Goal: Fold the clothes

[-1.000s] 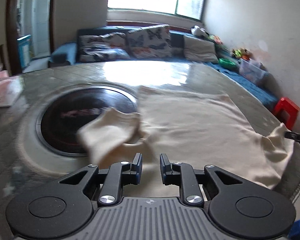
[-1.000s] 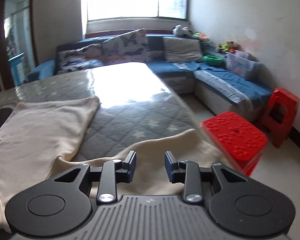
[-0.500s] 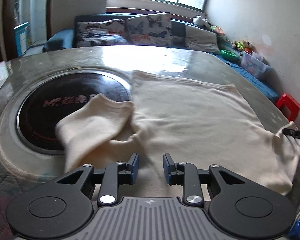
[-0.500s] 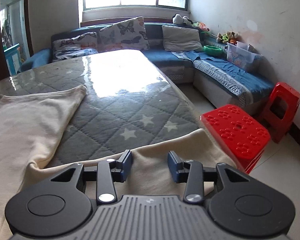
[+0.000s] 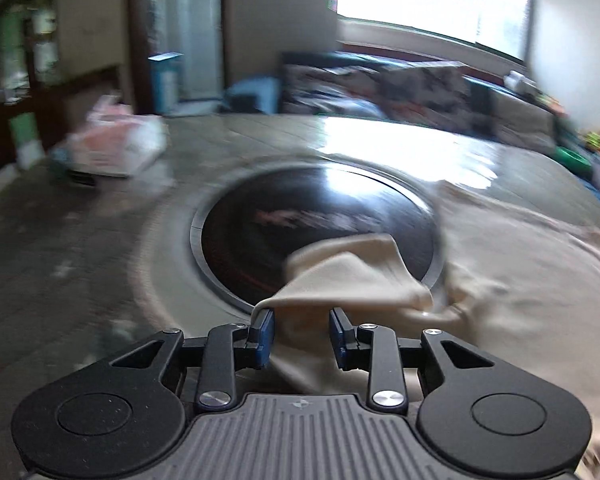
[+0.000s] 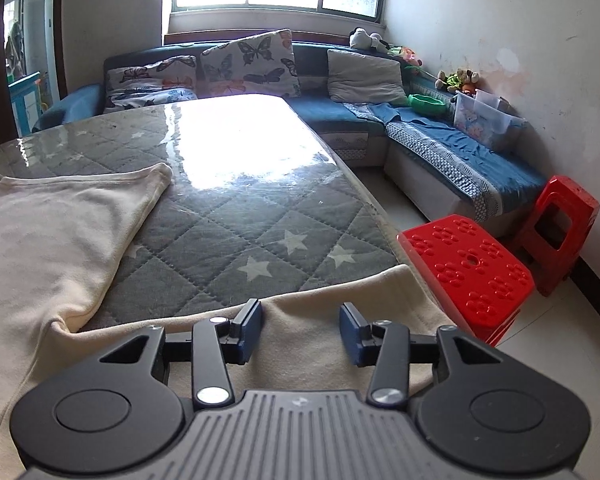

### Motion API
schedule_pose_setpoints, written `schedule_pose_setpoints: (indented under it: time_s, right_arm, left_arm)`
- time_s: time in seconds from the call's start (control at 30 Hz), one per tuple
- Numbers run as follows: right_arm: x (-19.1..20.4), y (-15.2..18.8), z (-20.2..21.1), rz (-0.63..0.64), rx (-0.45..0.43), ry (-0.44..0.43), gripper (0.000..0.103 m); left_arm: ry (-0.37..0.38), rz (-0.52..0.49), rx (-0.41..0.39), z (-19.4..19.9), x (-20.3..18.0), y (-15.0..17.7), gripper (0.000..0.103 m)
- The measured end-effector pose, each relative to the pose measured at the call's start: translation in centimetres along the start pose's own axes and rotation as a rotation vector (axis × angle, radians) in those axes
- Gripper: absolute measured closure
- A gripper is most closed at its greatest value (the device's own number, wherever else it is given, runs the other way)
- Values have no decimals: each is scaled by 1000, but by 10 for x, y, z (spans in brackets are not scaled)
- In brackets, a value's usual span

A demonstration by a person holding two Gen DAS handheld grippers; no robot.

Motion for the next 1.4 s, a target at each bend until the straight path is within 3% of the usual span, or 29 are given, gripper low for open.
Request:
schedule_pose_setpoints:
  time_s: [0.13,0.17,0.33,0.47,0.63,0.77,0.9,1.0,1.23,1.4]
  right_arm:
    - [0,0,1,4,2,3,59]
    - [0,0,1,4,2,4,59]
    - [-2,-1,0,6,0,6,56]
    - [-1,-1,1,9,1,9,55]
    - [1,-3,-1,24,4,14,54]
    - [1,-3,-1,20,3,16,53]
    - [0,-3,-1,12,4,15,50]
    - [-2,-3,-1,8,4,12,50]
    - [0,-5,-2,17,8,11,49]
    - [13,-9,8,50,-8,-32,49]
  left_arm:
    - [-131,106,20,-7,36,2,66]
    - [-143,138,33,-10,46,4,61]
    - [-220,208,60,-10,84,13,61]
    - [-212,226,36,-1,92,12,57]
    - [-124,75,-31,13,51,4,49]
    - [-69,-122,-71,9,7,-2,40]
    - [-127,-266,-66,-9,-15,-4,39]
    - [-193,-223,-43,-22,2,-6,38]
    - [-282,34,38,-31,66,-3,40]
    - [-178,50,4,-17,69,3,39]
Point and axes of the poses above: each gripper's, at about its wrist camera, not at the fingertips, and z roughly against the way its jaws point, x to its left, y to its underside, the point moved 5 cm from there along -z, roughly the way its jaws point, and after that the axes turned 13 degrees about -z, right-handed, at the moved point
